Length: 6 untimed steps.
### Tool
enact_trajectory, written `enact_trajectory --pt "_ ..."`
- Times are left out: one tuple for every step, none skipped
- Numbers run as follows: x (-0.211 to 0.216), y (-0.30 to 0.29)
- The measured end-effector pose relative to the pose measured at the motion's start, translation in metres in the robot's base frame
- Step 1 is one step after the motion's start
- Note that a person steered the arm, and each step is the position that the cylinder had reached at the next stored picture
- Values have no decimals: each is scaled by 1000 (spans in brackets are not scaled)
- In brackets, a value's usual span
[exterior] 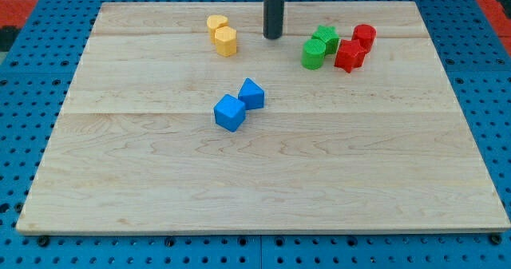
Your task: Slide the yellow heart into the blue triangle
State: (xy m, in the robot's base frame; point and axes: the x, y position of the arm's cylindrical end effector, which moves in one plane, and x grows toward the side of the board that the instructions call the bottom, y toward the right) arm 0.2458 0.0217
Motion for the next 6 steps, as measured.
enact_trajectory --pt "-34 -38" --pt "-24 -97" --pt "42 -98" --pt "128 -91" --pt "141 -97" --pt "101 -110"
